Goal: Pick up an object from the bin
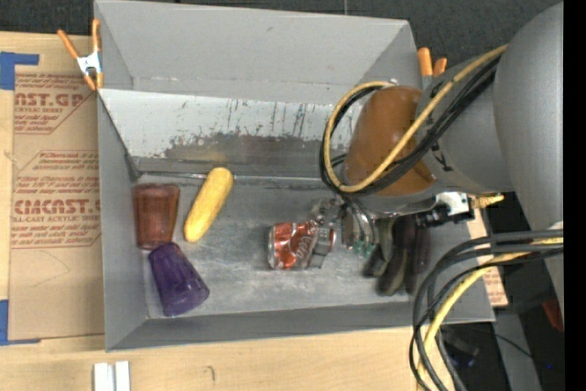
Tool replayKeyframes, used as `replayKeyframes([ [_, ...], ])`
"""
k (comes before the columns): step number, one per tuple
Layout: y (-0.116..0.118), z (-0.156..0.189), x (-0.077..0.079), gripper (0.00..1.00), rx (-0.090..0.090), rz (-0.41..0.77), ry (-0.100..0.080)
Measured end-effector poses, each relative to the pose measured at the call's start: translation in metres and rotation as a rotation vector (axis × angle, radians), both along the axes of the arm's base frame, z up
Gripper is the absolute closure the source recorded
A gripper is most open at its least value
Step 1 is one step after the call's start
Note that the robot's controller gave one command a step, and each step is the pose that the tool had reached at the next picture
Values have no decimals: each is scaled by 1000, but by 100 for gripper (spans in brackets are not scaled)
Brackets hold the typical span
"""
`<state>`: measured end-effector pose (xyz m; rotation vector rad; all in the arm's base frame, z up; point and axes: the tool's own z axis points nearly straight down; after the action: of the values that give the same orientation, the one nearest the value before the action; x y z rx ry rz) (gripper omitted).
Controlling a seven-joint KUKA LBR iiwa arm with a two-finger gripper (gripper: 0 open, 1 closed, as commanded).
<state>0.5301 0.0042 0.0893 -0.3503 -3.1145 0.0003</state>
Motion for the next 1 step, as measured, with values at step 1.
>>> replayKeyframes([
  [1,0,18,1,100,0,0,-5],
])
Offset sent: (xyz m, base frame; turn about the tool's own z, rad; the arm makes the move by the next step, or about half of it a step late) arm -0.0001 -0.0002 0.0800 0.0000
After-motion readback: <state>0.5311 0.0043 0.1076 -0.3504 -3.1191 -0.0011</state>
